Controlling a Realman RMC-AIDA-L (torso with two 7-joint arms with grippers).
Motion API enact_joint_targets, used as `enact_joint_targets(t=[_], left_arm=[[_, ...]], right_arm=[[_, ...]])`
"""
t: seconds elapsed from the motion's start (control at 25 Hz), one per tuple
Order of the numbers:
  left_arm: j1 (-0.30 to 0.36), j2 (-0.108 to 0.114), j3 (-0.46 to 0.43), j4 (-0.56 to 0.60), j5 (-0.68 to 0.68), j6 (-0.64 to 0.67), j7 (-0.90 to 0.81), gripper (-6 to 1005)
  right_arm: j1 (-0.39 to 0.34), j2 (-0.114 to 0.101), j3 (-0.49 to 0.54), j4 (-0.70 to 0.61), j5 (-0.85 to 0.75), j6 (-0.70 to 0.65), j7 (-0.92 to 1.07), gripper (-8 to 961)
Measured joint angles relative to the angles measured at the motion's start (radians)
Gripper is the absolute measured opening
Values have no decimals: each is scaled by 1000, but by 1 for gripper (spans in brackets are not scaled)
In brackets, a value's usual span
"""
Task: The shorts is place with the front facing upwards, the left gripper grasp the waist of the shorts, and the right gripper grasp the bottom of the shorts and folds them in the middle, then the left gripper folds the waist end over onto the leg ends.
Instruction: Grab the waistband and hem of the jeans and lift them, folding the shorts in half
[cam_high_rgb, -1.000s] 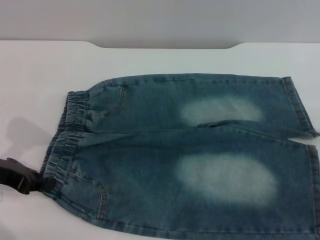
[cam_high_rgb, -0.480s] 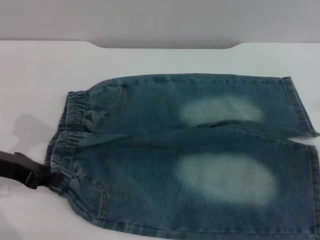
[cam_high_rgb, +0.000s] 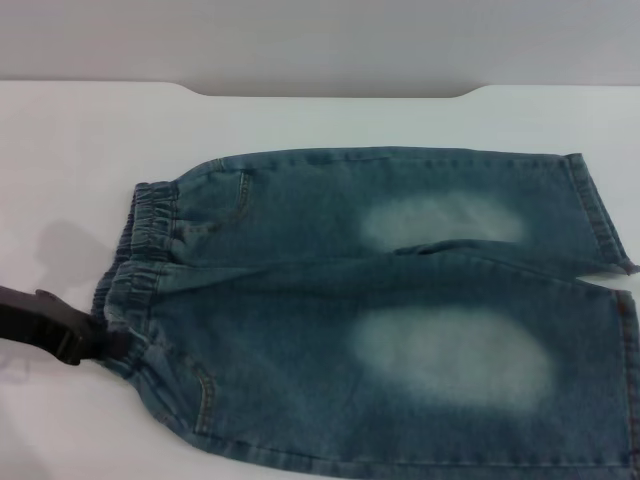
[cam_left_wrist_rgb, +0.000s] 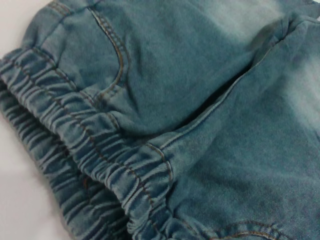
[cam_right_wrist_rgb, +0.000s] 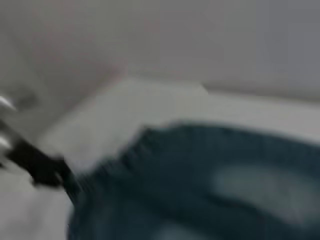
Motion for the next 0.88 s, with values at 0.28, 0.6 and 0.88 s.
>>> enact_joint_targets(t=[0.28,0.6,0.88], left_arm=[[-21,3,0,0,0,3,-6,60],[-41,-1,2,0,0,3,-5,60],[-47,-1,2,-4,1,0,0,60]], right_arm=[[-36,38,-175,-133,-254,-28,16,536],[-43,71,-340,-80,-412,-24,14,536],[-35,69,-389,26,-451,-5,4,537]])
